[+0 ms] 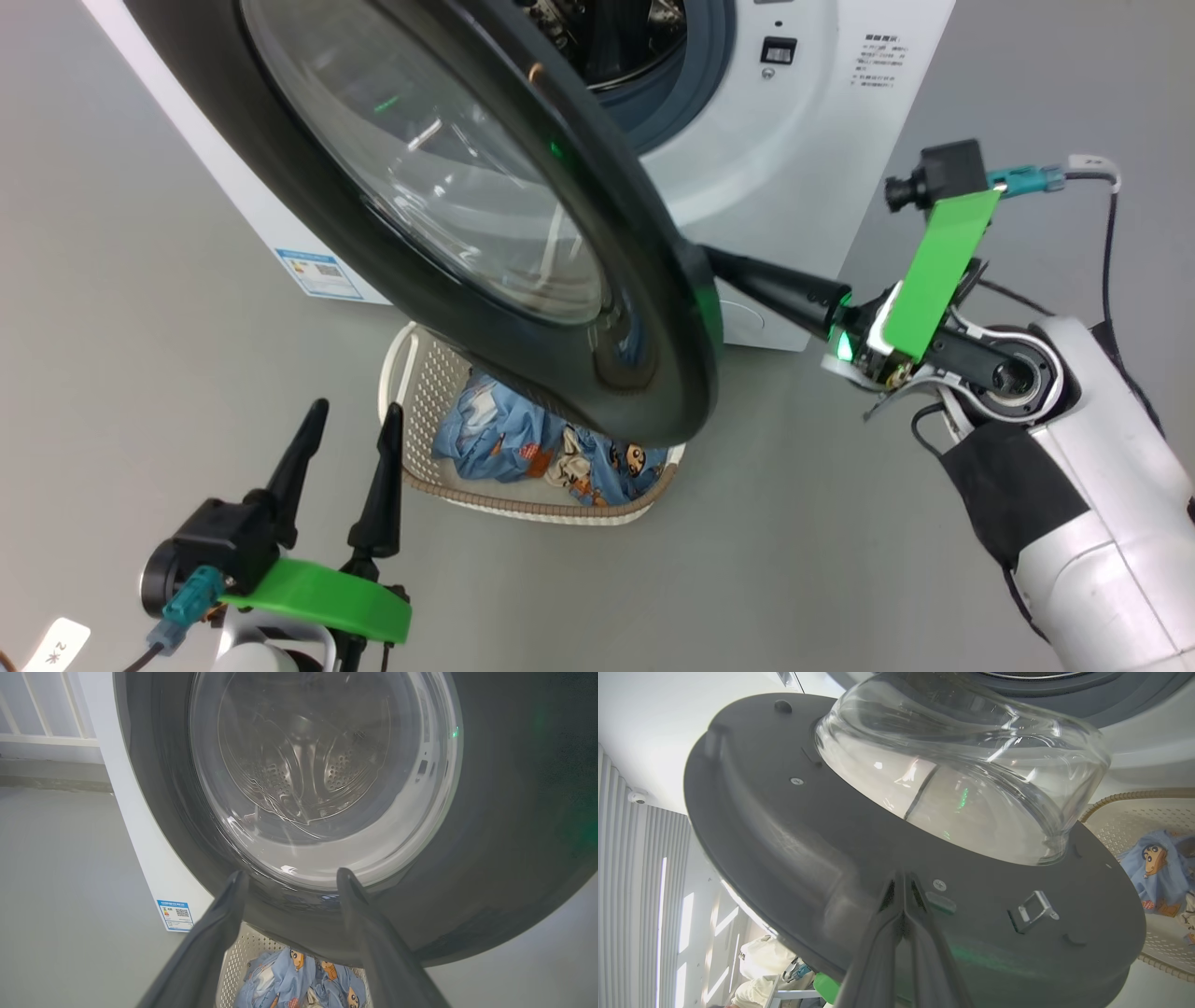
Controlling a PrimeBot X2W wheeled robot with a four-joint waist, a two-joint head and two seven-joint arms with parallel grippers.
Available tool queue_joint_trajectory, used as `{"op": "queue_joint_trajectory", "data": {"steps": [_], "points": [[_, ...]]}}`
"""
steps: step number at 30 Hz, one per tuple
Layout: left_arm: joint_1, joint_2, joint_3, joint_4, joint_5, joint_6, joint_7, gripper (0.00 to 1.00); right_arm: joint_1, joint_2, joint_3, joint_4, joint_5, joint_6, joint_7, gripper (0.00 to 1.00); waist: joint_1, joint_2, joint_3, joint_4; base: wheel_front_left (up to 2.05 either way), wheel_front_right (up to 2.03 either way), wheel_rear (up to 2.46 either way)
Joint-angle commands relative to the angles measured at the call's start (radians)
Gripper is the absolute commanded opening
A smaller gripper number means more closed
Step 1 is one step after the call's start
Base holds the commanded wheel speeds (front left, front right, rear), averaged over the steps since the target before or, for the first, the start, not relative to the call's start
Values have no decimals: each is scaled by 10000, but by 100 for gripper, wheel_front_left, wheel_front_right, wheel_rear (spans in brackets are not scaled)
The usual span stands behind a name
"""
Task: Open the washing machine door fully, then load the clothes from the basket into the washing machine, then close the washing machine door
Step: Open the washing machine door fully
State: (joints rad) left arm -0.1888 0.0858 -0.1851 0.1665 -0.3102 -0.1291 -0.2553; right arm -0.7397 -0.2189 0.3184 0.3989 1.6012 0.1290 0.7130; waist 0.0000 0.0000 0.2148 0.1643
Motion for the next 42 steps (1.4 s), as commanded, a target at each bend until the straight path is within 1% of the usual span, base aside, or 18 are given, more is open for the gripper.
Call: {"op": "queue_joint_trajectory", "data": {"steps": [1,15,24,28,35,36,38,40,42], "points": [[-5,221,340,-264,125,-16,-65,100,154,250,217,-419,-91,17,126,0,0,0,-69,36,0,0,0],[452,232,410,-368,125,-16,-65,100,1158,735,984,-1426,-199,17,573,0,0,0,-507,267,0,0,0],[508,218,469,-372,141,-16,-65,100,1404,1028,1283,-1616,-250,17,623,0,0,0,-567,373,0,0,0],[520,206,505,-359,151,-16,-65,100,1430,1049,1284,-1560,-299,17,567,0,0,0,-620,362,0,0,0],[583,304,353,-260,-22,-16,-65,100,1688,813,1065,-1489,-664,17,-97,0,0,0,-810,220,0,0,0],[597,321,352,-250,-35,-16,-65,100,1740,770,1039,-1485,-710,17,-206,32,0,0,-834,187,0,0,0],[613,361,359,-228,-64,-16,-65,100,1836,645,1027,-1514,-867,17,-439,51,0,0,-877,113,0,0,0],[620,399,385,-219,-99,-16,-65,100,1925,534,1027,-1543,-1005,17,-686,99,0,0,-894,23,0,0,0],[619,444,398,-205,-135,-16,-65,100,2013,430,1042,-1566,-1121,17,-942,100,0,0,-920,-70,0,0,0]]}}
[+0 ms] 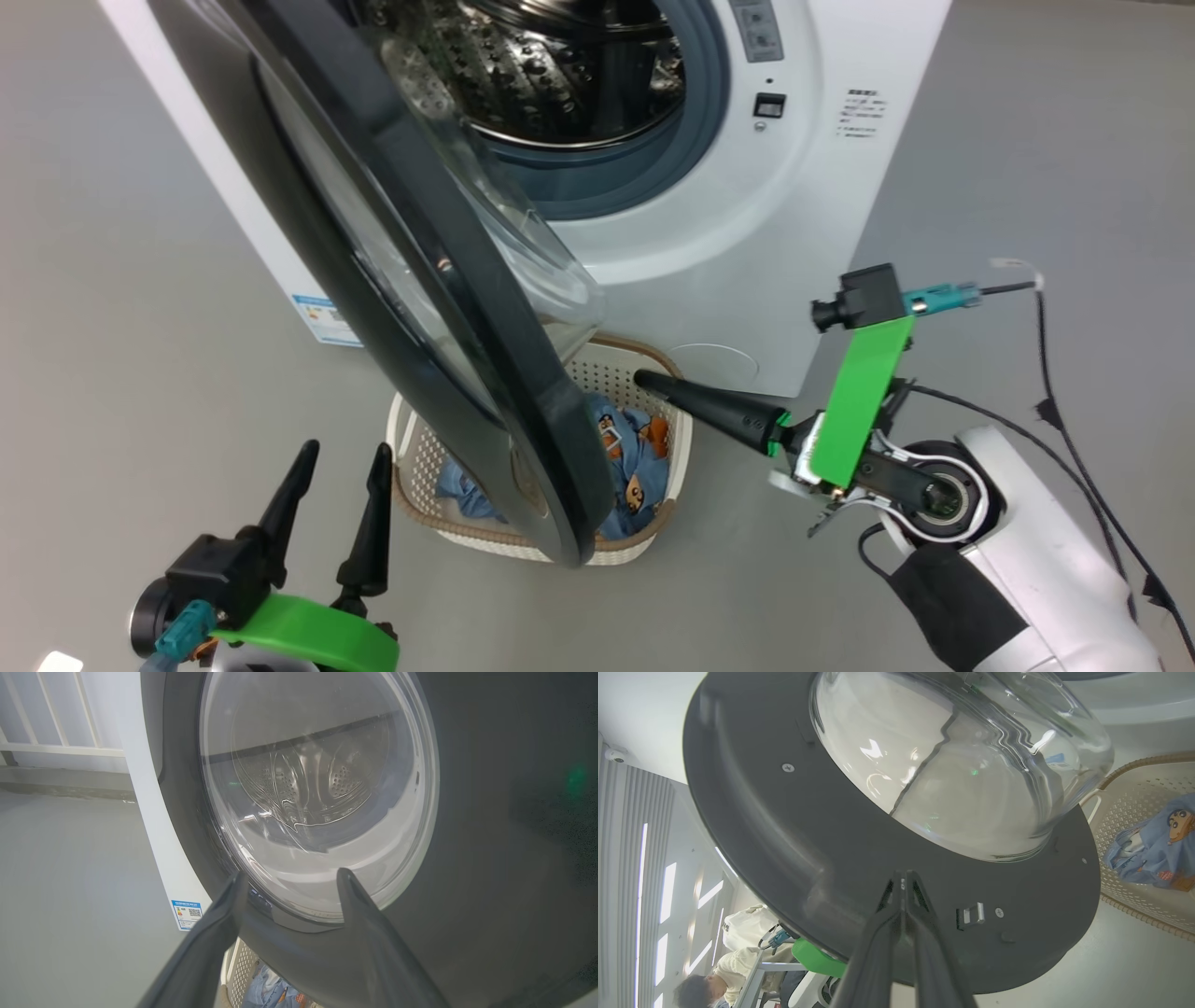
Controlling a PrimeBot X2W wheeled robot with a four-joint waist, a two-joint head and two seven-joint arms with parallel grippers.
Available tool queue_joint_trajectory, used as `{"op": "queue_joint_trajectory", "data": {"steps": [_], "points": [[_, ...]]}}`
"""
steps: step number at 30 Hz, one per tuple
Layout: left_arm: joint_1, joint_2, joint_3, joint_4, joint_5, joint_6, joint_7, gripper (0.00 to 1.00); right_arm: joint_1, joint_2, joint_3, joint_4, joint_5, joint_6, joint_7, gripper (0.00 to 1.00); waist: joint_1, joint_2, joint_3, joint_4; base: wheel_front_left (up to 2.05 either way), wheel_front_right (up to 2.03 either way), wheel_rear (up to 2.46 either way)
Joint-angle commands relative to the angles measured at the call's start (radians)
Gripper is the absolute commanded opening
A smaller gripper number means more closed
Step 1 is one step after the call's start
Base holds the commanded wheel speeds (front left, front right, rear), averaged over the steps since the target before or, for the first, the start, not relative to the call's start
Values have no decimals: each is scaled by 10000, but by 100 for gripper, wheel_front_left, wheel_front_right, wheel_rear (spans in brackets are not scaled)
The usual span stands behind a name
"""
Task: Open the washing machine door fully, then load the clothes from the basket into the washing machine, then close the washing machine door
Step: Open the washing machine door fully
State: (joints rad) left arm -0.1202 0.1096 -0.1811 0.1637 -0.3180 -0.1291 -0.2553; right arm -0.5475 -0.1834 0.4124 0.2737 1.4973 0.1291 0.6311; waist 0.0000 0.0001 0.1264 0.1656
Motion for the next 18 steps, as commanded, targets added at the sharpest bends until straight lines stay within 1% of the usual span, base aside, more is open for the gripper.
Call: {"op": "queue_joint_trajectory", "data": {"steps": [1,5,11,18], "points": [[-66,229,363,-167,-71,-16,-65,100,134,27,106,-318,-123,16,-250,100,0,-1,-48,-124,0,0,0],[-41,274,404,-159,-91,-16,-65,100,289,-139,111,-349,-209,16,-644,100,0,-1,-91,-250,0,0,0],[28,337,405,-212,-145,-16,-65,100,783,-632,215,-483,-400,16,-1470,100,0,-1,-176,-427,0,0,0],[286,395,511,-250,-142,-16,-65,100,1626,-1298,465,-499,-711,16,-2756,100,0,-1,-387,-664,0,0,0]]}}
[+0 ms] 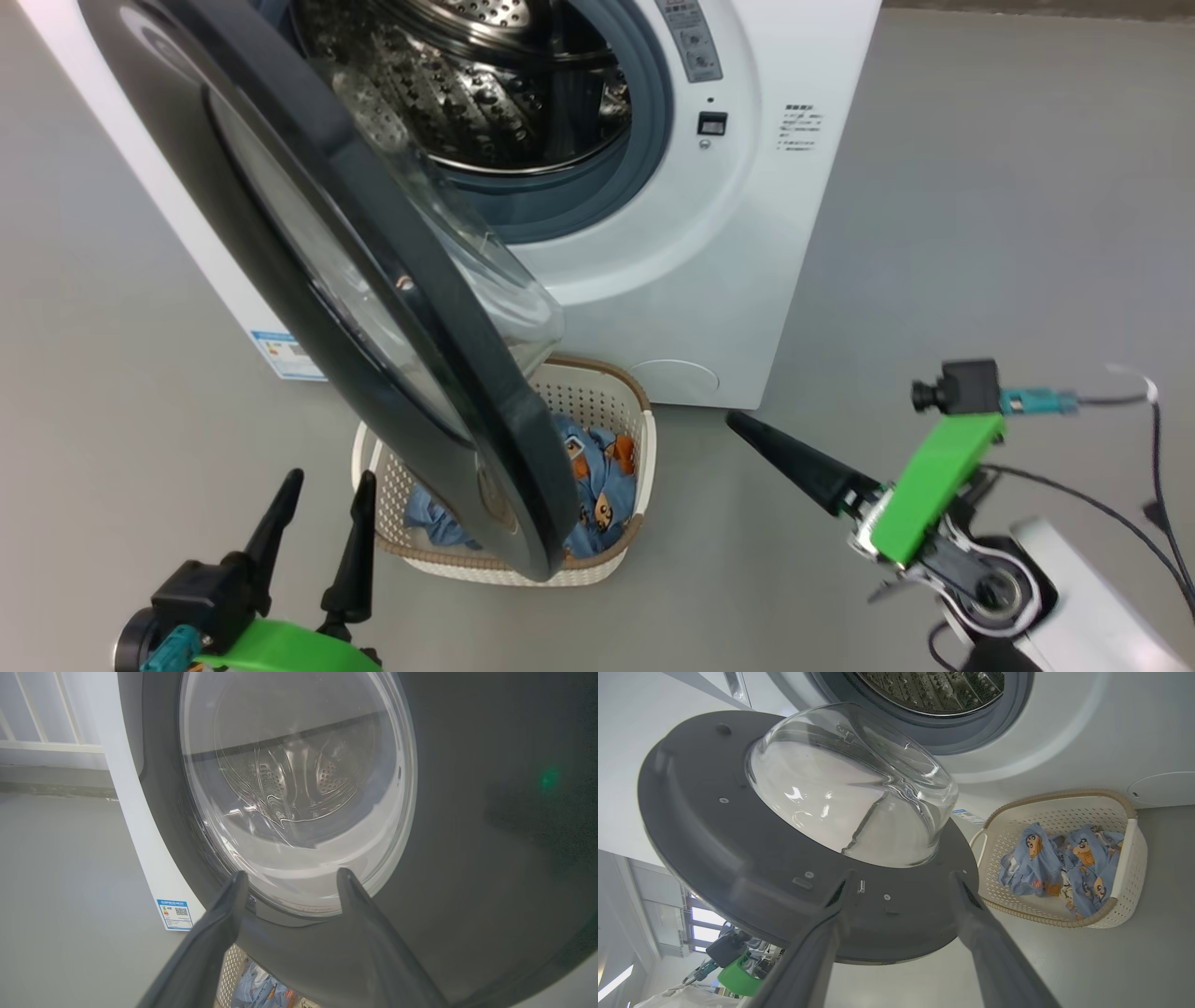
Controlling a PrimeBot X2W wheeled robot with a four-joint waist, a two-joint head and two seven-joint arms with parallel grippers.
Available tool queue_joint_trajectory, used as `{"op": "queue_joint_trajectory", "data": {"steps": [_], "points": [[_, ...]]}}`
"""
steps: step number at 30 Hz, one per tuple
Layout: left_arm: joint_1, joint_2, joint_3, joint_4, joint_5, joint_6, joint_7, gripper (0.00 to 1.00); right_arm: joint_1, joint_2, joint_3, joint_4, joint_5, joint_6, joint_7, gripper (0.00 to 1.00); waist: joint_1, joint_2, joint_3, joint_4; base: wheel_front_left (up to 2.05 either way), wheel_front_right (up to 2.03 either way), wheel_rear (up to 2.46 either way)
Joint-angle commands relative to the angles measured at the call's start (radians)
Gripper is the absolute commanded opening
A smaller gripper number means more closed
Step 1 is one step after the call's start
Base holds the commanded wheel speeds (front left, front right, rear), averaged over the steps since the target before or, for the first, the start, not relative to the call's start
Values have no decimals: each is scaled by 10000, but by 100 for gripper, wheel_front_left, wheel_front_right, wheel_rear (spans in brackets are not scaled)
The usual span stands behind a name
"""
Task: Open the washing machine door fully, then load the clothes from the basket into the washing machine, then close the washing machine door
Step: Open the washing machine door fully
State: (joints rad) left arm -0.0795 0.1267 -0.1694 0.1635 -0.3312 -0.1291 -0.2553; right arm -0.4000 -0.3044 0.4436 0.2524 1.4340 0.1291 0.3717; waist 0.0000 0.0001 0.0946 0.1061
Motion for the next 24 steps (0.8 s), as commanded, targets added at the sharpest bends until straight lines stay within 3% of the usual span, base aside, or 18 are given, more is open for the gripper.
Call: {"op": "queue_joint_trajectory", "data": {"steps": [1,11,24], "points": [[-83,228,406,-255,-7,-16,-65,100,278,-206,203,-278,-121,16,-328,100,0,-1,-101,-104,0,0,0],[192,247,624,-347,16,-16,-65,100,1064,-1245,701,169,-446,16,-1921,100,0,-1,-225,-521,0,0,0],[398,212,685,-336,40,-16,-65,100,1174,-2253,1598,1246,-1299,16,-5057,100,0,-1,-365,-699,0,0,0]]}}
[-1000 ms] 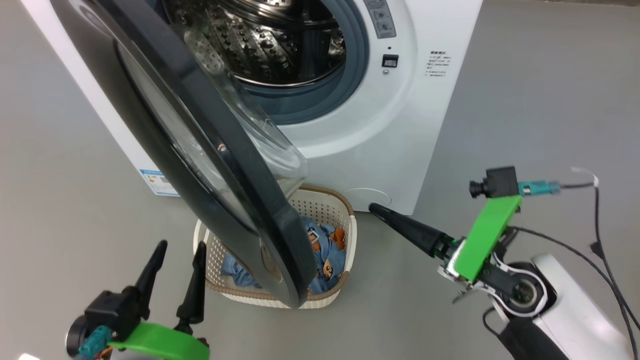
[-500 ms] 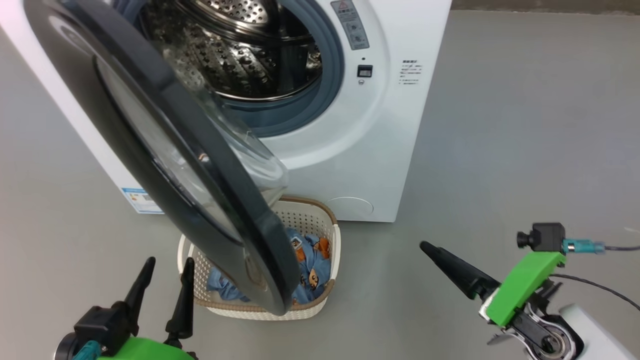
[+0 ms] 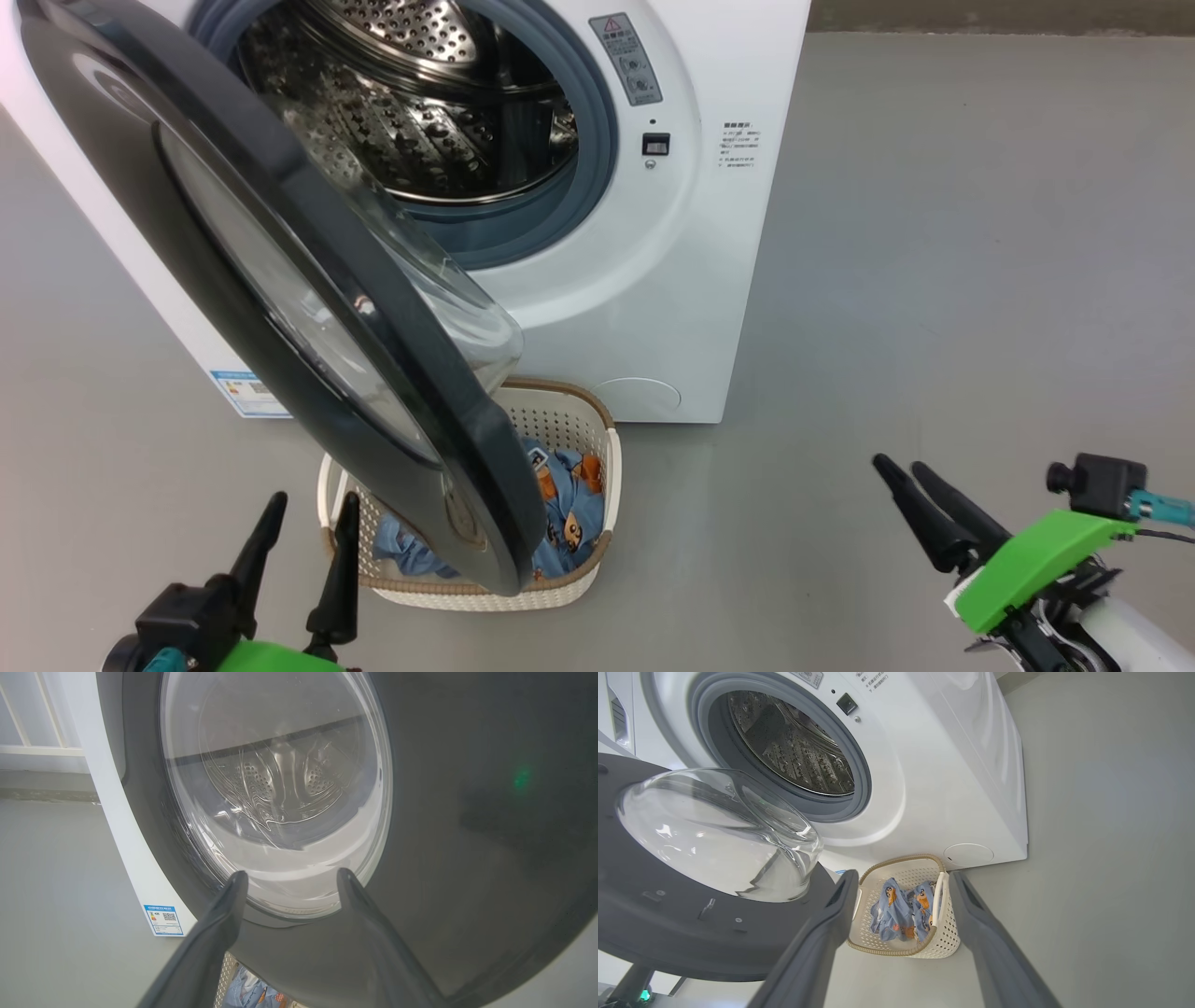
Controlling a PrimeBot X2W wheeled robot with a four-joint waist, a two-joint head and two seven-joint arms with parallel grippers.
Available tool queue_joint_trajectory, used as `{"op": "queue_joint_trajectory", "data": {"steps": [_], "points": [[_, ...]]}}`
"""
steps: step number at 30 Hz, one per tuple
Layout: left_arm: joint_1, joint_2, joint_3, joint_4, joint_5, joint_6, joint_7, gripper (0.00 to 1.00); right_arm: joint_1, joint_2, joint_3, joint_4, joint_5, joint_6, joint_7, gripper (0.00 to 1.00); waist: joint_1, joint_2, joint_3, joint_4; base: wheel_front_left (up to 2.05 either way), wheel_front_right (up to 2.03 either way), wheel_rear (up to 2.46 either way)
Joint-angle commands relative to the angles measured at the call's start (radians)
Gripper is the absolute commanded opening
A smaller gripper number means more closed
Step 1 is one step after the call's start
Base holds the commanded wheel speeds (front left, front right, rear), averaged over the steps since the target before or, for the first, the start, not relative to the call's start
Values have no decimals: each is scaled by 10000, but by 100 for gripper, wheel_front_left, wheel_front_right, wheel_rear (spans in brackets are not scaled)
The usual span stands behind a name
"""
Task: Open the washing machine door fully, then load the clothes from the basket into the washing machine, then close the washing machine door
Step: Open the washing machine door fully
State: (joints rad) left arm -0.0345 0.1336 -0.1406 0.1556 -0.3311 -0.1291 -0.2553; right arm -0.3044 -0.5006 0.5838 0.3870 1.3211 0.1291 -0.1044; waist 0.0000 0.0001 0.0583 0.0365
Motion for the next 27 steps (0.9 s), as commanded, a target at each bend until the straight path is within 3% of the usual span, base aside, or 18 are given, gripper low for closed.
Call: {"op": "queue_joint_trajectory", "data": {"steps": [1,10,16,27], "points": [[-43,140,407,-260,36,-16,-65,100,208,-350,259,3,-234,16,-567,100,0,-1,0,-9,0,0,0],[13,125,496,-267,26,-16,-65,100,-8,-537,400,1121,-1386,16,-1550,100,0,-1,12,-87,0,0,0],[25,128,567,-308,49,-16,-65,100,53,-50,-1540,1322,-3433,16,-1570,100,0,-1,74,-145,0,0,0],[-27,78,636,-343,110,-16,-65,100,921,1125,-4436,306,-7179,16,-1572,100,0,-1,125,-78,0,0,0]]}}
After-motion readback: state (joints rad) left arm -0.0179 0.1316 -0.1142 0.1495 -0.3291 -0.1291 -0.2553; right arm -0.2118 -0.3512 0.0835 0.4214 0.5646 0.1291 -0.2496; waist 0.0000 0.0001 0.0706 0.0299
